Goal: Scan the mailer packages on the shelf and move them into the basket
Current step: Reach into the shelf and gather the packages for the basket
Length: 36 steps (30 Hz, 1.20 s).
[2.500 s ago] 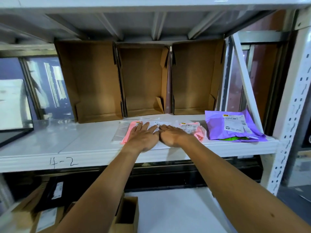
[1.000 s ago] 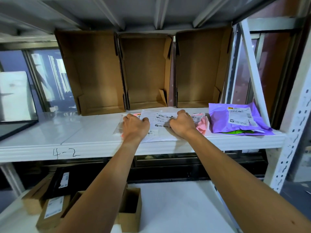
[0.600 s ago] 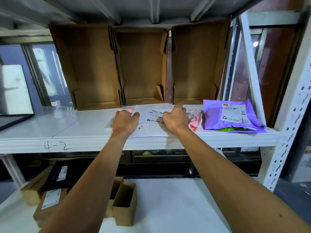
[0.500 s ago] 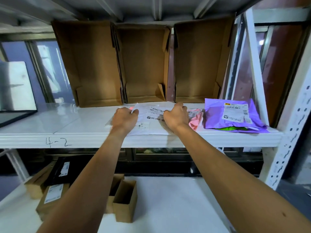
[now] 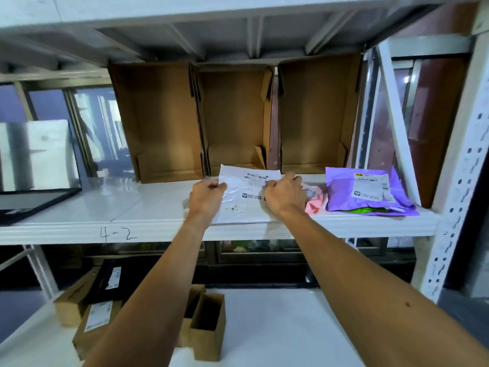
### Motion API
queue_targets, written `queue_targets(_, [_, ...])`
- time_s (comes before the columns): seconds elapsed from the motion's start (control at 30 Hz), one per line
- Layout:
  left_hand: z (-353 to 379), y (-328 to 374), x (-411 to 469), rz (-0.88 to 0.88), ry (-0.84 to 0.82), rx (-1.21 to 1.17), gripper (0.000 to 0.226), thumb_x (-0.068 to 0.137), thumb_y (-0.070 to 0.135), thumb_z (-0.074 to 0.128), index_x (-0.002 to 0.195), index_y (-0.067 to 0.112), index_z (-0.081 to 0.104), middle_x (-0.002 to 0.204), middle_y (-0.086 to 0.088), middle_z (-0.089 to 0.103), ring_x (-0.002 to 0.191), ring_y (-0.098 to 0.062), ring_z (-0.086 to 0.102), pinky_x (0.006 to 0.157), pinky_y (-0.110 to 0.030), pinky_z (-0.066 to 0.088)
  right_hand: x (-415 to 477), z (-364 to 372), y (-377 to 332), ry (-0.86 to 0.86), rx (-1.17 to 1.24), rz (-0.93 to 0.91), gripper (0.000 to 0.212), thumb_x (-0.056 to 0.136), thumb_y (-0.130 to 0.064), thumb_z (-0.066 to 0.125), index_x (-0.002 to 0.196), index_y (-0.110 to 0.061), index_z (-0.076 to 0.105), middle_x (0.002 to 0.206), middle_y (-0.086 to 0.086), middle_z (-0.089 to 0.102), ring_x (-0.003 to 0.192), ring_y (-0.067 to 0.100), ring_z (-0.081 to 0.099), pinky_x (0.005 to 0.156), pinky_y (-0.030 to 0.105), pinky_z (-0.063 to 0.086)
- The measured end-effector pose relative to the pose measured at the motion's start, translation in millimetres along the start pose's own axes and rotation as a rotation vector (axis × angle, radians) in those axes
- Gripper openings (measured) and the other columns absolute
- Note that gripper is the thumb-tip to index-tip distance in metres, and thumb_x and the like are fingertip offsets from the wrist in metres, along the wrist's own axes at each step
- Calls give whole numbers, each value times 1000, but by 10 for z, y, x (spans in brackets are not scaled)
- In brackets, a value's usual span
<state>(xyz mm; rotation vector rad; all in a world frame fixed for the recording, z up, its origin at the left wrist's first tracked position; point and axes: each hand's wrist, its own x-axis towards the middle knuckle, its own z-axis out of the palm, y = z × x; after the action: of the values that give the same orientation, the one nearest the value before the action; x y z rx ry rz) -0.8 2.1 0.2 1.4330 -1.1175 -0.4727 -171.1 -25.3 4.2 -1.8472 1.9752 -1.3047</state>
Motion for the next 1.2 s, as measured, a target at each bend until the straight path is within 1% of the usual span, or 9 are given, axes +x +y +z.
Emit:
queue_targets(0.1, [4, 61, -76, 130, 74, 39, 16, 91, 32, 66, 87, 17, 68, 76, 1, 70, 67, -15, 58, 55, -24, 41, -92, -26, -46, 110, -46, -136, 40, 100, -40, 41, 125, -9, 45, 119, 12, 50, 101, 28, 54, 91, 42, 42])
queue_targets(0.2, [-26, 69, -62, 238, 62, 16, 25, 93, 37, 65, 82, 16, 64, 74, -4, 69, 68, -22, 62, 58, -32, 46, -142, -94, -76, 193, 10, -239, 38, 96, -32, 51, 127, -14, 41, 120, 8, 47, 101, 24, 51, 90, 41, 43])
queue_targets(0.3, [-103, 123, -69, 212, 30, -41, 26, 95, 35, 63, 84, 11, 65, 80, -13, 68, 67, -19, 56, 60, -32, 44, -133, -210, -112, 174, 98, -218, 54, 88, -20, 65, 134, -13, 38, 126, 9, 44, 105, 26, 52, 91, 41, 47])
queue_targets(0.47, [-213, 160, -207, 145, -61, -144, 19, 99, 28, 59, 90, 11, 62, 78, -1, 64, 62, -12, 49, 53, -24, 37, -236, -365, -134, 62, 435, -70, 64, 86, -8, 66, 142, -13, 34, 135, 7, 50, 115, 25, 57, 91, 39, 51])
queue_targets(0.53, [-243, 143, -263, 132, -93, -156, 17, 99, 31, 59, 91, 16, 61, 87, -1, 68, 73, -13, 57, 63, -29, 41, -299, -359, -68, -1, 579, 25, 61, 85, -7, 60, 141, -15, 36, 125, 2, 62, 109, 22, 62, 91, 39, 53])
queue_targets(0.7, [-282, 98, -412, 139, -121, -198, 17, 99, 32, 60, 91, 17, 59, 90, 2, 69, 82, -13, 60, 69, -29, 42, -451, -455, 173, -152, 793, 105, 21, 90, -5, 56, 108, -8, 67, 93, -5, 70, 79, 8, 63, 58, 17, 43])
queue_targets(0.93, [-330, -34, -563, 117, -152, -289, 12, 98, 25, 62, 99, 13, 65, 100, -3, 74, 91, -16, 68, 81, -32, 50, -564, -484, 507, -286, 889, 157, 18, 88, -11, 63, 75, -14, 75, 87, 3, 74, 95, 25, 66, 95, 42, 49])
queue_targets(1.03, [-356, -64, -668, 109, -154, -313, 6, 99, 23, 62, 97, 18, 64, 99, 4, 73, 91, -11, 68, 76, -24, 51, -682, -523, 606, -318, 909, 142, 19, 93, -9, 62, 78, -12, 73, 69, -4, 69, 75, 16, 61, 87, 37, 48])
queue_targets(1.2, [-332, -202, -884, 87, -212, -314, 7, 99, 20, 61, 105, 17, 65, 98, 5, 74, 85, -3, 70, 70, -17, 52, -887, -505, 805, -368, 842, 144, 12, 89, -19, 68, 86, -12, 77, 86, -1, 76, 89, 23, 67, 92, 38, 48])
